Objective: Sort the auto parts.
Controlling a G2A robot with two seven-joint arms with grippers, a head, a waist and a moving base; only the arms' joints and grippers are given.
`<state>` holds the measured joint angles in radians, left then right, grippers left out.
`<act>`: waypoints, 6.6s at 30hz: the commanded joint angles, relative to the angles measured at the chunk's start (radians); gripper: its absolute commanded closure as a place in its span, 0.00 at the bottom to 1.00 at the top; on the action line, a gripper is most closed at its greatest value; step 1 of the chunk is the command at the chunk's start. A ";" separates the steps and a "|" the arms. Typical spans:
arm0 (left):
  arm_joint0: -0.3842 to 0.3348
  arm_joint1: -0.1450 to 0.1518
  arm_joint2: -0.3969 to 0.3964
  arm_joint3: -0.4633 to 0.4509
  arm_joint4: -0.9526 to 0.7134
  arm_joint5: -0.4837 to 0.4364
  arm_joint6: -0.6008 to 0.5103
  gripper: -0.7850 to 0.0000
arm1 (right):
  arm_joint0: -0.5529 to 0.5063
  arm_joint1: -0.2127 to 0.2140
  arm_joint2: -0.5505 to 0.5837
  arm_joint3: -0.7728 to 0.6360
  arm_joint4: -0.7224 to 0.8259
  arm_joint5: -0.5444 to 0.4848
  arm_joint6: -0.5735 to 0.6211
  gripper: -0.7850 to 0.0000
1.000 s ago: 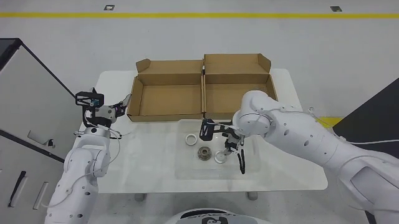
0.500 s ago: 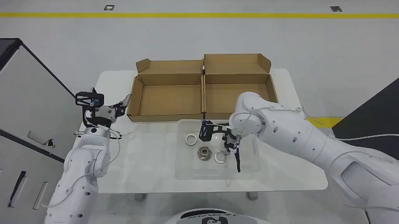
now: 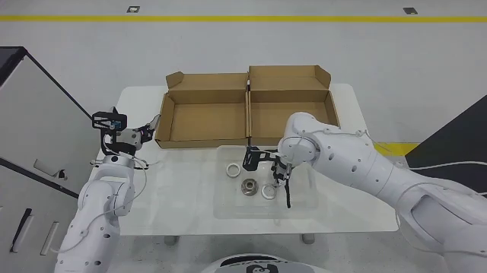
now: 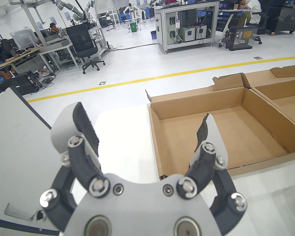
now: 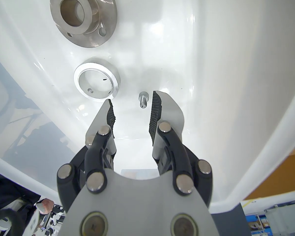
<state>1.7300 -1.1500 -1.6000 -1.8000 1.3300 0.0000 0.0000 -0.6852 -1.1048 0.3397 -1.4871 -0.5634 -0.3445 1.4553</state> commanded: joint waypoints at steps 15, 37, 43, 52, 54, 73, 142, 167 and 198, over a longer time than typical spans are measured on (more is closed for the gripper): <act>0.000 0.000 0.000 0.000 0.000 0.000 0.000 0.00 | -0.005 -0.017 -0.003 0.028 -0.024 0.009 0.005 0.62; 0.000 0.000 0.000 0.000 0.000 0.000 0.000 0.00 | 0.008 -0.001 0.047 -0.018 0.047 0.014 0.035 1.00; 0.000 0.000 0.000 0.000 0.000 0.000 0.000 0.00 | 0.015 0.069 0.135 -0.174 0.176 0.013 0.033 1.00; 0.000 0.000 0.000 0.000 0.000 0.000 0.000 0.00 | 0.009 0.136 0.217 -0.294 0.290 0.016 0.036 1.00; 0.000 0.000 0.000 0.000 0.000 0.000 0.000 0.00 | 0.009 0.136 0.217 -0.294 0.290 0.016 0.036 1.00; 0.000 0.000 0.000 0.000 0.000 0.000 0.000 0.00 | -0.095 0.212 0.548 -0.108 1.076 -0.108 -0.087 1.00; 0.000 0.000 0.000 0.000 0.000 0.000 0.000 0.00 | 0.027 -0.041 0.607 -0.209 1.673 -0.066 -0.280 1.00; 0.000 0.000 0.000 0.000 0.000 0.000 0.000 0.00 | -0.030 -0.094 0.679 -0.219 1.743 -0.041 -0.273 1.00; 0.000 0.000 0.000 0.000 0.000 0.000 0.000 0.00 | -0.105 -0.129 0.734 -0.251 1.847 0.011 -0.235 1.00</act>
<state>1.7300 -1.1500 -1.6000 -1.8000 1.3300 0.0000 0.0000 -0.7898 -1.2339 1.0735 -1.7386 1.2839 -0.3333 1.2215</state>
